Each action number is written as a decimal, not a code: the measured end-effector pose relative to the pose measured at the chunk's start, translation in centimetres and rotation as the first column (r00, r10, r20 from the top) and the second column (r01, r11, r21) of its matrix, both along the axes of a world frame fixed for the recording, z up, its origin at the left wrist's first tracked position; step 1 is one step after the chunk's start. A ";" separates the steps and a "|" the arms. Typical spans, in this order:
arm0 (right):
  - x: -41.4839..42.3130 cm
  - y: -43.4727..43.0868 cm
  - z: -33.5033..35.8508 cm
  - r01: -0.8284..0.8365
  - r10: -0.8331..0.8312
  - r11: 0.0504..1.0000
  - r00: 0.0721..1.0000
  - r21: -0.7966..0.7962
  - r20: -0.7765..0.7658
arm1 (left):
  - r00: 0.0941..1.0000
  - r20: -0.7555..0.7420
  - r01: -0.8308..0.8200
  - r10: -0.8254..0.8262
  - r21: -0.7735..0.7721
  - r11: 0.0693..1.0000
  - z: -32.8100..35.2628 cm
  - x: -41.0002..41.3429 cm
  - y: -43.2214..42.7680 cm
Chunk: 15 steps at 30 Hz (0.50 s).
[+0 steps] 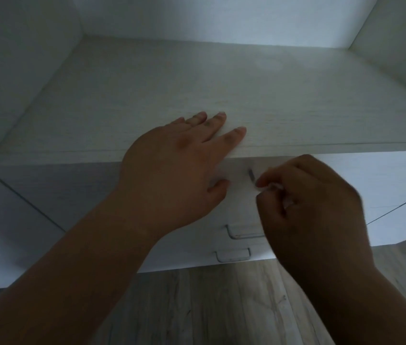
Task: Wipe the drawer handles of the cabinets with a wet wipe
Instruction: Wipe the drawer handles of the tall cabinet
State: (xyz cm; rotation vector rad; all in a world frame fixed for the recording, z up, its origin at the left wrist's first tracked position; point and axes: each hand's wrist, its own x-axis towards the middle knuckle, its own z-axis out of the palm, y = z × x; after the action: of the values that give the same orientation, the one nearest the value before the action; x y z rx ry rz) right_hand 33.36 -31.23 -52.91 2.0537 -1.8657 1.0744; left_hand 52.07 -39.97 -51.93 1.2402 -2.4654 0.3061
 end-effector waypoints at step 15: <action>-0.4 -0.6 0.1 -0.048 0.048 0.999 0.998 0.004 -0.037 | 1.000 0.011 0.005 -0.005 -0.009 1.000 -0.2 0.2 -0.2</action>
State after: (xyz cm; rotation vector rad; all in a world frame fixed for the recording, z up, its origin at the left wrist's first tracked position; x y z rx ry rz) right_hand 32.93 -31.87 -52.81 2.1151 -1.8105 1.0374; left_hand 52.22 -40.22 -52.13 1.2316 -2.4737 0.3233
